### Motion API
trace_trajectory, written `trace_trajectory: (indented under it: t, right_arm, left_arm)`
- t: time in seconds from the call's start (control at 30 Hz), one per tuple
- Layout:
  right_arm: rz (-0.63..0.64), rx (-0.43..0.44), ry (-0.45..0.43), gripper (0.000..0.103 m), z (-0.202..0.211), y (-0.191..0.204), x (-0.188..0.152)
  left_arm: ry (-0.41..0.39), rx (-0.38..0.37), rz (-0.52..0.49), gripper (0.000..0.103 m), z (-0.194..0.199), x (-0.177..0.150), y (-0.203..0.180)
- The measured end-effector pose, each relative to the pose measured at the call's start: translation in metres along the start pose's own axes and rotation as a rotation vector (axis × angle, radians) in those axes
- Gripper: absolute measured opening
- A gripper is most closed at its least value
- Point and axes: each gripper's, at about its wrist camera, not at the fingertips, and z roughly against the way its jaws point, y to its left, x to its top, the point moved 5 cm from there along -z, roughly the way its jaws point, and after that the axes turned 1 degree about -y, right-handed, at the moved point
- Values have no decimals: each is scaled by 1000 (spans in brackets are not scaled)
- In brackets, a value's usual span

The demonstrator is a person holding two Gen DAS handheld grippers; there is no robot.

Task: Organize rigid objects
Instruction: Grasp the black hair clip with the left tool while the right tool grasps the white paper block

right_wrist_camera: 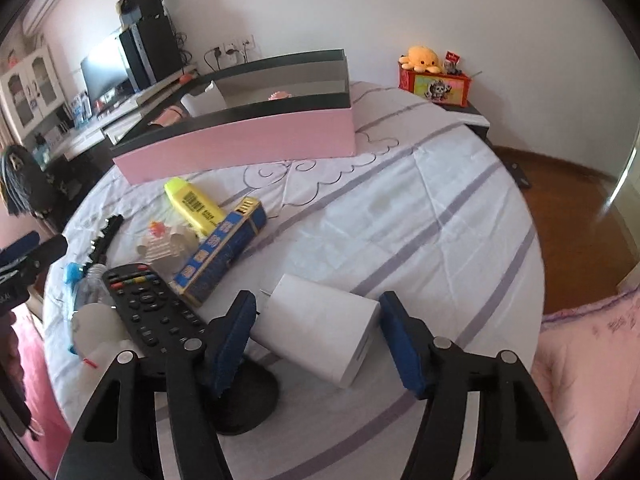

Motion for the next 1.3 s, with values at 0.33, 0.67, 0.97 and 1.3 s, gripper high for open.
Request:
trace_trajectory:
  t: [0.33,0.67,0.97,1.3]
  right_arm:
    - [41,-23,-15,65,-13,-8,23]
    - [56,-14,-12,65,-24,-9,34]
    - [58,-12,-16,65,-24,-11,39]
    - [74,-2,-47,65,-14,-4,50]
  left_arm:
    - [76,21,-29,87,-41,-2,-3]
    - [101,-36,-99,21,-59,5,-17]
    - [45,-55,-111,19,-44,17,-20]
    - [-28,-93,-103,19,-19,38,-23]
